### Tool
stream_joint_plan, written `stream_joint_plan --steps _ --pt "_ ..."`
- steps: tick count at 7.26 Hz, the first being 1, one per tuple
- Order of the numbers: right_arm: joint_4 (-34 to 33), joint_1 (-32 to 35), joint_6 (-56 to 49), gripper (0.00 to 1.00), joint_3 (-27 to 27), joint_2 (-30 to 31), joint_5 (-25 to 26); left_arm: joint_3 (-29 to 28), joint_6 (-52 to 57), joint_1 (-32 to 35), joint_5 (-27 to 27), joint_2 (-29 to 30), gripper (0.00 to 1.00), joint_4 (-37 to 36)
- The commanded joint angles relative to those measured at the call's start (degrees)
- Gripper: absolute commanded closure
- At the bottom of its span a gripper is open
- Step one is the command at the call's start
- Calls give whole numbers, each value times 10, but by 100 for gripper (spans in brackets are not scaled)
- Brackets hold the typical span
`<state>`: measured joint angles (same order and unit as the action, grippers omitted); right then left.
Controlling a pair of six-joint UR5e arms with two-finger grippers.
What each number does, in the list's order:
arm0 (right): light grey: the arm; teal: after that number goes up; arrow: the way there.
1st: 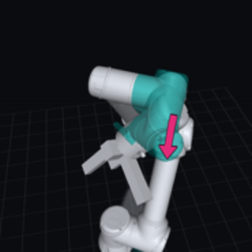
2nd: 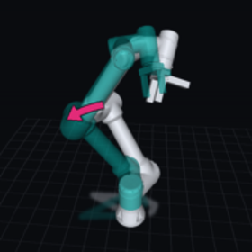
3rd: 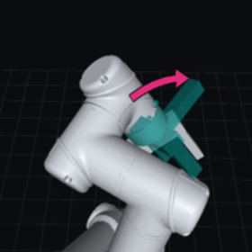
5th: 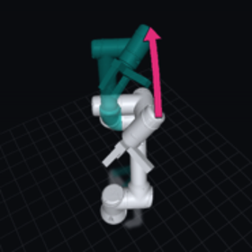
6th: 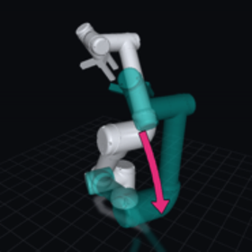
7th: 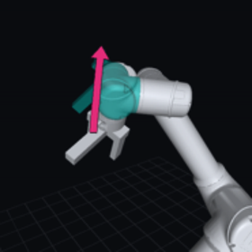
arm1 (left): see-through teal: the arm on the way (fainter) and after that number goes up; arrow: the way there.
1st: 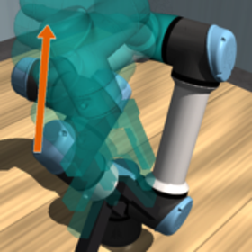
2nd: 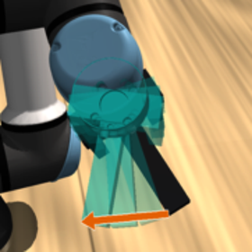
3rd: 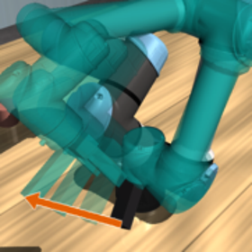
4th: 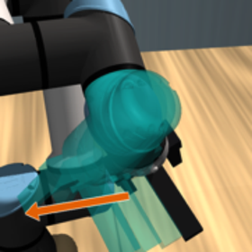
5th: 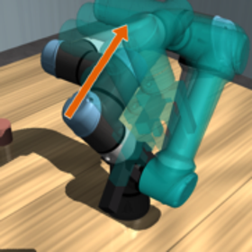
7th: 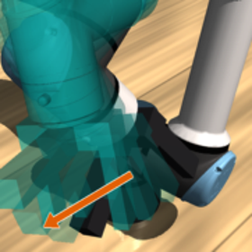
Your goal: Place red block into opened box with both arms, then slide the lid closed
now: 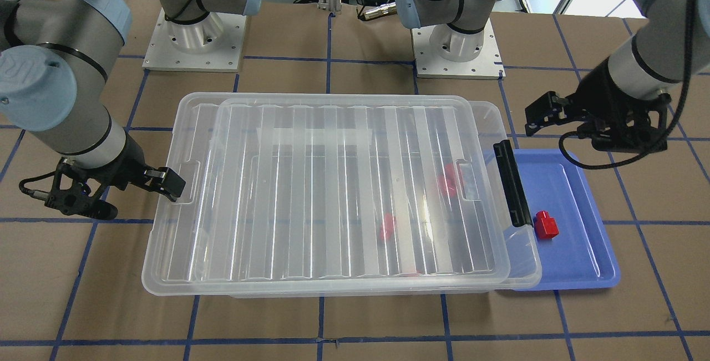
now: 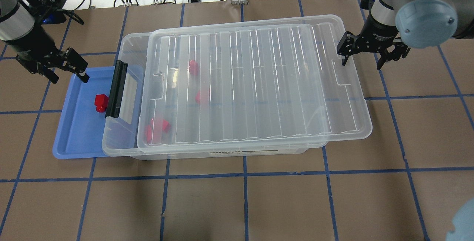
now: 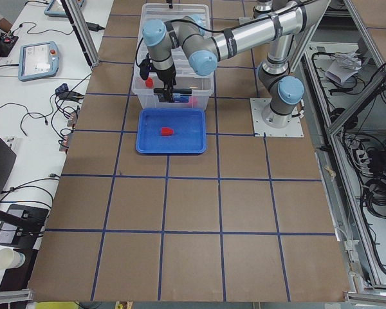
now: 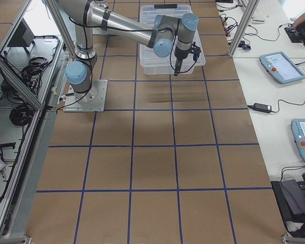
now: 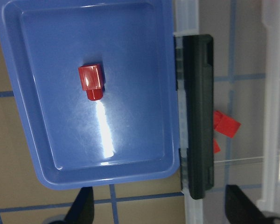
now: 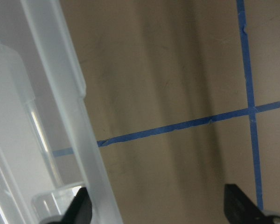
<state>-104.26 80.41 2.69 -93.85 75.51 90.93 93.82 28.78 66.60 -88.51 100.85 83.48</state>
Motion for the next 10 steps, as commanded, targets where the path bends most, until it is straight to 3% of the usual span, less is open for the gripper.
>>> stream_joint_plan --steps 1,7,9,10 --pt "0 -12 -7 0 2 1 2 61 29 -19 22 31 0 -138" --pt "-3 -21 -53 0 2 4 13 102 27 -19 18 138 0 -291" --pt "0 -66 -113 0 2 6 13 107 27 -19 -7 158 1 -321" --pt "0 -76 -129 0 2 6 13 108 25 -19 -15 160 12 -321"
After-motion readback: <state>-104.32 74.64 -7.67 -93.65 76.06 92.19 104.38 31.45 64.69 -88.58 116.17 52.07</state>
